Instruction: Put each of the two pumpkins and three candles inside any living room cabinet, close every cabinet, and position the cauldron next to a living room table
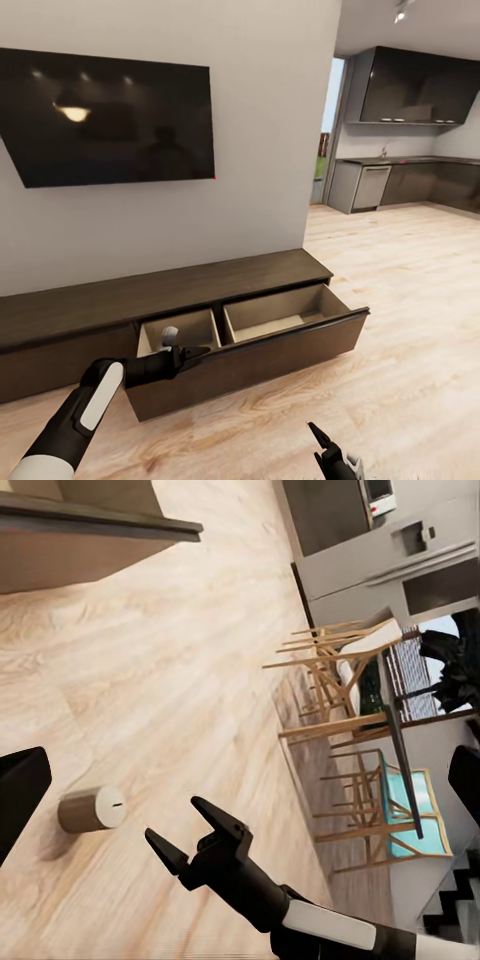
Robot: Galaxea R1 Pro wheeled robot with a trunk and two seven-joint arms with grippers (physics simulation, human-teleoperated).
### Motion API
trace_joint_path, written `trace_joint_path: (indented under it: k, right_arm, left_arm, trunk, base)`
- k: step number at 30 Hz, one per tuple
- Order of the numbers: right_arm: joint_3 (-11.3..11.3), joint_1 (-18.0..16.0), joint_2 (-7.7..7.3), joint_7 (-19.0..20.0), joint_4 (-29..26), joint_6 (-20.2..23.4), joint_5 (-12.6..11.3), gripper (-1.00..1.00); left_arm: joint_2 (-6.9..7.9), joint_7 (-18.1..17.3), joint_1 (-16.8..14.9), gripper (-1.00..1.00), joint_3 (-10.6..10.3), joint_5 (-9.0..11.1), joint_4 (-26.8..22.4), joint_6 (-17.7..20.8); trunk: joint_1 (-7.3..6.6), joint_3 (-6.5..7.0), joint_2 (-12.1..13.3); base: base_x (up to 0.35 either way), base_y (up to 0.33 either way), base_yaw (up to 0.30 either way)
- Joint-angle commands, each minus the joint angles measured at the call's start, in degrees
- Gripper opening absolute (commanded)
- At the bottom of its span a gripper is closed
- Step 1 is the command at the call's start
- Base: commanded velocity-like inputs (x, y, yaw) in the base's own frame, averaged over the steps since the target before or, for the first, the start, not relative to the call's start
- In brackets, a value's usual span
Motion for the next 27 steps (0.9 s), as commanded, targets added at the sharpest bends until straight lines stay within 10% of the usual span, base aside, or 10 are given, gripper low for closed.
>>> trace_joint_path:
  k: [1, 27]
  right_arm:
    - [0.4, 0.0, -0.01, 0.2, 0.0, 0.4, -0.6, 1.00]
    - [0.4, 0.0, -0.01, 0.2, 0.0, 0.4, -0.6, 1.00]
  left_arm:
    - [0.04, -0.1, 0.0, 1.00, -0.1, 0.0, 0.0, 0.2]
    - [0.04, -0.1, 0.0, 1.00, 0.2, -0.1, -0.4, 0.2]
  trunk:
    - [-0.01, -0.09, 0.0]
    - [-0.01, -0.94, 0.0]
  base:
    - [-0.002, 0.000, -0.257]
    - [0.000, 0.000, -0.257]
